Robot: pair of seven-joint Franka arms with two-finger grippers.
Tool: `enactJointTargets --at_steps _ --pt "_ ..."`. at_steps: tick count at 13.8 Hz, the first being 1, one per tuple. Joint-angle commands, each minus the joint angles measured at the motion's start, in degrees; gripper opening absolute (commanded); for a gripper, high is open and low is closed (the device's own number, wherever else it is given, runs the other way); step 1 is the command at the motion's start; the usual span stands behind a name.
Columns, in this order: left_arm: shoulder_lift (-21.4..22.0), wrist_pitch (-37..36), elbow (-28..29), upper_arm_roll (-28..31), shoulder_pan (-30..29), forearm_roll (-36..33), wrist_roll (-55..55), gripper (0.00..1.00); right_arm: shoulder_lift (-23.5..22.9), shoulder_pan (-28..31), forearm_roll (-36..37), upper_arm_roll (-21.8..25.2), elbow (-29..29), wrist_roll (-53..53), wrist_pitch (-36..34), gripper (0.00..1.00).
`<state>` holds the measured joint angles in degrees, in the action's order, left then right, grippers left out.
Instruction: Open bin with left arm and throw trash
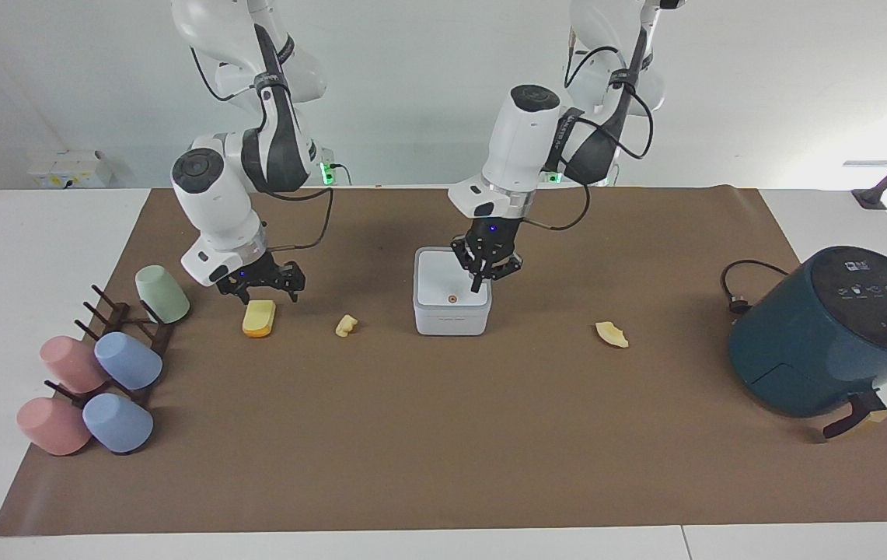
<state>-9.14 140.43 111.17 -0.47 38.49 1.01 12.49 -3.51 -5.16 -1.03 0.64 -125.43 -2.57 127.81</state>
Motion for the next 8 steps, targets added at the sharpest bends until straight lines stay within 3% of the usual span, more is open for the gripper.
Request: enactJointTargets --at_steps 1,8 --pt "-1.8 2.8 -0.3 1.1 1.2 -0.9 1.0 0.00 1.8 2.8 0.2 -0.2 -2.6 2.7 1.9 1.00" --pt "-2.5 1.7 3.1 1.2 2.7 -0.9 0.8 0.00 -3.2 4.8 0.2 -0.2 -4.6 5.0 7.6 1.00"
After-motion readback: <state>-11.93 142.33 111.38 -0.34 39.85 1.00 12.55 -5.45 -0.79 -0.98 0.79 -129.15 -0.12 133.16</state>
